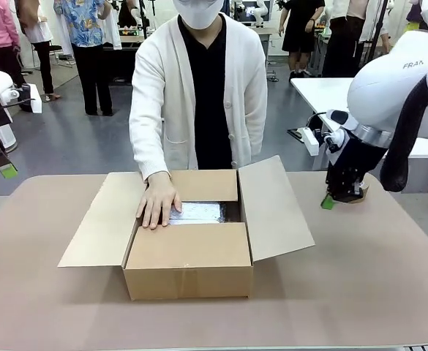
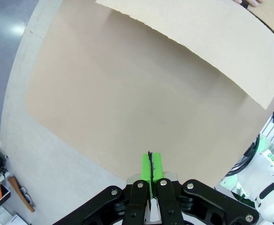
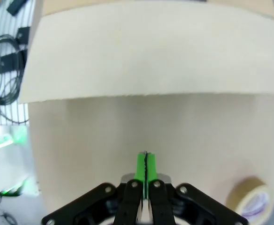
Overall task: Wrap the clocks to prevent damage.
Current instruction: Push the right (or left) flap of the Package Box to close it.
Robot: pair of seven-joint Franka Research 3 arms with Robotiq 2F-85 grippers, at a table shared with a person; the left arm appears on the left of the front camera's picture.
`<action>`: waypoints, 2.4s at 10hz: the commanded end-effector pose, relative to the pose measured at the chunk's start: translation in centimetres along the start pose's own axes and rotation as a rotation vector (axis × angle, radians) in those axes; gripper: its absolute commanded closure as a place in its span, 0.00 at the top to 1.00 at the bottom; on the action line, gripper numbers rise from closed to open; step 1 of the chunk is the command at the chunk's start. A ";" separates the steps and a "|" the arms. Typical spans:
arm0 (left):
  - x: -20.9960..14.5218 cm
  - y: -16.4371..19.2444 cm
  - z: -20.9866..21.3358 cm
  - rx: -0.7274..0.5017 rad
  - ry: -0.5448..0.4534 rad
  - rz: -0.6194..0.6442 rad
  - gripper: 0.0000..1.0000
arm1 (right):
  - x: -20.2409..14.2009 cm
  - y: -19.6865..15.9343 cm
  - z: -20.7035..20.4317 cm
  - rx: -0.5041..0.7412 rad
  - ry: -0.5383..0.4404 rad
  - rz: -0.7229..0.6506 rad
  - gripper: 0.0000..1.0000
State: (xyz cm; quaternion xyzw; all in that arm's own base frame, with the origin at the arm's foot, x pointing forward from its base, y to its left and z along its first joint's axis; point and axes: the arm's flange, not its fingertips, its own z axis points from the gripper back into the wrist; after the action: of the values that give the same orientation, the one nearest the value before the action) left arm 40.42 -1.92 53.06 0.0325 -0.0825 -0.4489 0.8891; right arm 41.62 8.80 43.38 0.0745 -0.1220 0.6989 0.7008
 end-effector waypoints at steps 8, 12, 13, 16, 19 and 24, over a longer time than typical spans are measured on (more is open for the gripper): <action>0.1 0.0 0.0 -0.003 -0.008 0.020 0.00 | -2.7 -2.8 -8.4 0.098 -0.536 -0.044 0.01; 0.1 0.0 0.0 -0.003 -0.008 0.020 0.00 | -3.5 -1.4 -9.6 0.061 -0.670 -0.234 0.01; 0.1 0.0 0.0 -0.003 -0.008 0.020 0.00 | -3.2 -1.4 -10.2 0.054 -0.682 -0.259 0.01; 0.1 0.0 0.0 -0.003 -0.008 0.020 0.00 | -1.0 -1.3 -12.2 0.125 -0.727 -0.234 0.01; 0.1 0.0 0.0 -0.003 -0.008 0.020 0.00 | 0.0 -1.4 -11.2 0.142 -0.827 -0.181 0.01; 0.1 0.0 0.0 -0.003 -0.008 0.020 0.00 | 2.5 -1.3 -10.9 0.177 -0.859 -0.144 0.01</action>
State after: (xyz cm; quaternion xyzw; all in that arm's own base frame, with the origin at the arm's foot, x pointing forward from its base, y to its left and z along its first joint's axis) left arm 40.42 -1.91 53.06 0.0325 -0.0825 -0.4488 0.8892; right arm 43.55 12.99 33.94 0.4156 -0.3200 0.5640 0.6378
